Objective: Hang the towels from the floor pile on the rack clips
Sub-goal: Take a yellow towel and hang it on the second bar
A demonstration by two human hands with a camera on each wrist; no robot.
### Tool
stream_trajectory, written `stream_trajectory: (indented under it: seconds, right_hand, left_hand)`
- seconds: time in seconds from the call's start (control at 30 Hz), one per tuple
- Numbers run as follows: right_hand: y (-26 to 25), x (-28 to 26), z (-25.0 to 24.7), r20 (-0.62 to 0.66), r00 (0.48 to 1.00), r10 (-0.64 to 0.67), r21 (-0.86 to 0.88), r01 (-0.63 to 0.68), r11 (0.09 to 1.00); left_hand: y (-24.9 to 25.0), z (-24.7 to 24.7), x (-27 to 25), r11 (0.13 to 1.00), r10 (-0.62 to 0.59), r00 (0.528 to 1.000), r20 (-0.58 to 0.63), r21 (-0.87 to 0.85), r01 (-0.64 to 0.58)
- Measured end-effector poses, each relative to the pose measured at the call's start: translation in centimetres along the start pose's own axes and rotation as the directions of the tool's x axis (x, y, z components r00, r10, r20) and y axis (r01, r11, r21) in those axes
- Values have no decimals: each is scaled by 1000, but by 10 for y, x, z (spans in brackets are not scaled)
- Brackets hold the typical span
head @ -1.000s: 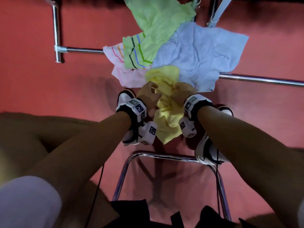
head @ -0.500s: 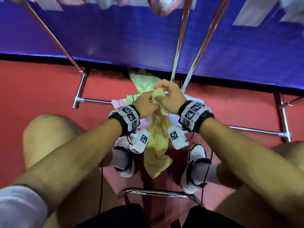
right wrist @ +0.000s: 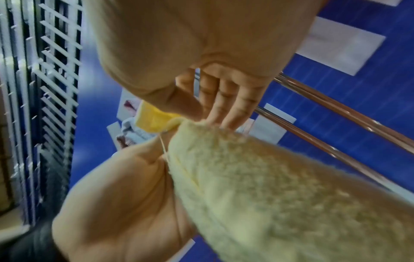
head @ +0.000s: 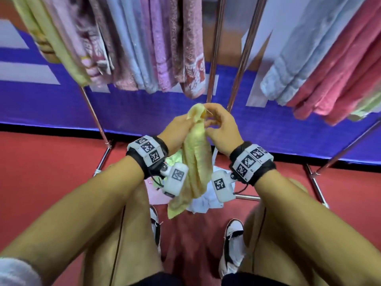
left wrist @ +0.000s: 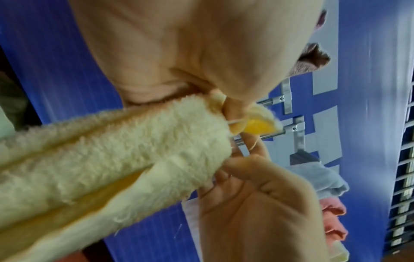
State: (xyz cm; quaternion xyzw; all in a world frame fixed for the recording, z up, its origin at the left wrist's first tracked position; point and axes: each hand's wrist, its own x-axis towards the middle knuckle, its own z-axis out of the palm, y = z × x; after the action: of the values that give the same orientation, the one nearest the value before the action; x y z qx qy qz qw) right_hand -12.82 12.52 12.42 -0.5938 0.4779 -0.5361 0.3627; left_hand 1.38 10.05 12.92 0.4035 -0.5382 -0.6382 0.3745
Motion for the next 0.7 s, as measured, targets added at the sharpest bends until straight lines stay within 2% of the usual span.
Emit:
stream_trajectory:
  seconds: [0.07, 0.23, 0.33, 0.43, 0.53, 0.7]
  right_hand:
    - [3, -7, 2, 17, 999, -50, -102, 52, 993]
    - [19, -26, 9, -47, 997, 64, -72, -67, 995]
    - [36, -34, 13, -2, 996, 88, -211, -86, 974]
    - [51, -39, 13, -2, 992, 125, -316, -119, 941]
    - [67, -42, 12, -14, 990, 140, -343, -136, 929]
    - [82, -47, 19, -56, 988, 144, -396, -155, 905]
  left_hand:
    - [1, 3, -3, 999, -27, 999, -20, -46, 26]
    - [-21, 8, -2, 998, -48, 994, -99, -37, 44]
    - [-41, 6, 1, 993, -85, 984, -153, -98, 70]
    - [-56, 6, -1, 989, -146, 973, -178, -25, 143]
    - [-69, 6, -3, 989, -110, 960, -256, 72, 133]
    - [-85, 2, 4, 978, -97, 914, -393, 131, 160]
